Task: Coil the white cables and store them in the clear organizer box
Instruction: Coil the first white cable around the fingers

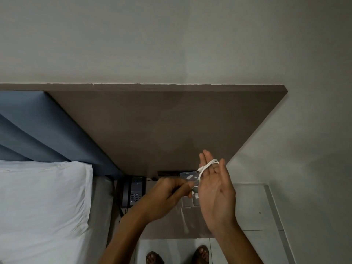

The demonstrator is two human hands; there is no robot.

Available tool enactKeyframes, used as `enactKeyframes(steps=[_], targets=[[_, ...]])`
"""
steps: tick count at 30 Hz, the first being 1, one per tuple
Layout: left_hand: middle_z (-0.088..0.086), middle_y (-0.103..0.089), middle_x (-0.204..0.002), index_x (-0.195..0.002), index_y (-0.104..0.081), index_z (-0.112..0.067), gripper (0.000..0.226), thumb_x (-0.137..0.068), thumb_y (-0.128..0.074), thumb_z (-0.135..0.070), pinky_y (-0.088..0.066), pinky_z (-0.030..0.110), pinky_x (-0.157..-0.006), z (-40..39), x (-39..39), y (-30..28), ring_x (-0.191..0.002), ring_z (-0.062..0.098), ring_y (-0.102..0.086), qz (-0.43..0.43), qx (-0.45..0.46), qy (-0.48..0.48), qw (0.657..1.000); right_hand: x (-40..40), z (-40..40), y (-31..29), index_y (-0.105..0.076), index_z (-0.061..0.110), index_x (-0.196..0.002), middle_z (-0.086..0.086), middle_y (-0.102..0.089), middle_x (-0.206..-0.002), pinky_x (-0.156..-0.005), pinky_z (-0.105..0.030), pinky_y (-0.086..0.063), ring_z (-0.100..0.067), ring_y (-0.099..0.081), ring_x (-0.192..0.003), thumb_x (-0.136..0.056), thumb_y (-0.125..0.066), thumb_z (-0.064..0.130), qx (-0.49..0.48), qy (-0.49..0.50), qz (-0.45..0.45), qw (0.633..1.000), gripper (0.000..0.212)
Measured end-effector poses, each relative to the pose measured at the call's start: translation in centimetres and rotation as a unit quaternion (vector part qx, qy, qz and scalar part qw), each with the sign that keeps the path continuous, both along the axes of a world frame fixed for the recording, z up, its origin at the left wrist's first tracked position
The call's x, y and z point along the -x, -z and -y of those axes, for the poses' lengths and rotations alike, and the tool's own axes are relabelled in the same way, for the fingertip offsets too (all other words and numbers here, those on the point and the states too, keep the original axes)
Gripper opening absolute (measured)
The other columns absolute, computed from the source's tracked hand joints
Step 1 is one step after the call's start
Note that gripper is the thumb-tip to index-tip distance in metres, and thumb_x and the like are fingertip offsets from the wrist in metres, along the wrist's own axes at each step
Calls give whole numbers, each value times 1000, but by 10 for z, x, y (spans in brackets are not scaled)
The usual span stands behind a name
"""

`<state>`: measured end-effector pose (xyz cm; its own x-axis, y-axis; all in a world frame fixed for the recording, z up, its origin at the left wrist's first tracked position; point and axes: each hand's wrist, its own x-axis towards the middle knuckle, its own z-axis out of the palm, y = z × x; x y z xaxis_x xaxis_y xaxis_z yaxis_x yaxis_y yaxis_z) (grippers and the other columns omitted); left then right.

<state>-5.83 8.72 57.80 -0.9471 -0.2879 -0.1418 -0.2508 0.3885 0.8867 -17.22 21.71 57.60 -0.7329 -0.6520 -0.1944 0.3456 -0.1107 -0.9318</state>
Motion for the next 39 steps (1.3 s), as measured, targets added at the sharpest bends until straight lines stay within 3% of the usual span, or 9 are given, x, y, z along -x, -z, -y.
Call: enactKeyframes(steps=[6, 13, 17, 22, 26, 29, 32, 36, 39], targets=[[-9, -48, -61, -98, -72, -18, 33, -110, -50, -38, -36, 13, -55, -1, 0, -17, -53, 3, -44, 8, -12, 81, 997, -9, -4, 28, -36, 42, -161, 25, -41, -166, -107, -13, -41, 10, -36, -151, -106, -21, 52, -16, -23, -18, 999, 58], [6, -64, -80, -100, -67, -13, 30, -111, -49, -35, -49, 33, -64, 15, 8, -41, -66, 13, -57, -11, 67, 92, 993, -20, -11, 23, -41, 10, -160, -5, -49, -164, -131, -49, -25, -19, -37, -157, -105, -27, 68, -40, -142, -17, 989, 82], [1, -71, -71, -93, -66, -16, 29, -109, -53, -36, -52, 26, -58, 30, 14, -45, -58, 13, -65, -22, 98, 84, 991, -22, -4, 12, -68, 16, -136, -14, -75, -128, -110, -36, -52, -22, -69, -123, -111, -21, 38, -2, -187, 5, 982, 58], [-11, -61, -72, -82, -67, -22, 32, -94, -72, -51, -42, 11, -57, 43, 15, -31, -61, 2, -57, -43, 70, 25, 996, -25, -12, 10, -70, 8, -103, -12, -65, -82, -95, -40, -59, -40, -62, -98, -104, -43, 46, 73, -180, 193, 962, 46], [24, -62, -75, -81, -68, -12, 44, -95, -71, -54, -51, 44, -60, 35, 15, -18, -64, 38, -57, -77, -35, -35, 996, -24, -14, 2, -64, 2, -99, -9, -61, -77, -117, -48, -46, -23, -65, -69, -115, -36, 37, 208, -165, 364, 893, 48], [31, -51, -68, -75, -62, 3, 56, -100, -64, -47, -45, 56, -63, 26, 13, -16, -63, 28, -45, -84, -99, -62, 990, -22, -10, -5, -59, 4, -102, -10, -64, -84, -125, -43, -37, -22, -66, -76, -117, -31, 28, 255, -126, 402, 870, 39], [14, -49, -69, -77, -59, 14, 60, -104, -56, -40, -40, 43, -67, 15, 9, -7, -74, 20, -42, -59, -130, -62, 988, -21, -6, -14, -58, 2, -118, -14, -73, -103, -127, -46, -36, -23, -74, -100, -115, -35, 19, 253, -63, 391, 883, 29], [-24, -48, -47, -61, -62, -24, 54, -111, -49, -10, -37, 6, -57, 7, 3, -1, -46, -10, -43, -17, -50, -30, 998, -14, -2, -11, -39, 10, -145, -23, -56, -156, -133, -48, -24, -36, -52, -148, -115, -36, 18, 264, -37, 372, 889, 31], [-18, -53, -48, -82, -76, -21, 41, -112, -49, -29, -39, 16, -56, 3, -2, -3, -45, -3, -44, 21, -17, 31, 999, -7, 2, -11, -46, 14, -154, -10, -46, -167, -135, -44, -11, -22, -38, -158, -117, -32, 26, 181, -41, 244, 952, 42]])
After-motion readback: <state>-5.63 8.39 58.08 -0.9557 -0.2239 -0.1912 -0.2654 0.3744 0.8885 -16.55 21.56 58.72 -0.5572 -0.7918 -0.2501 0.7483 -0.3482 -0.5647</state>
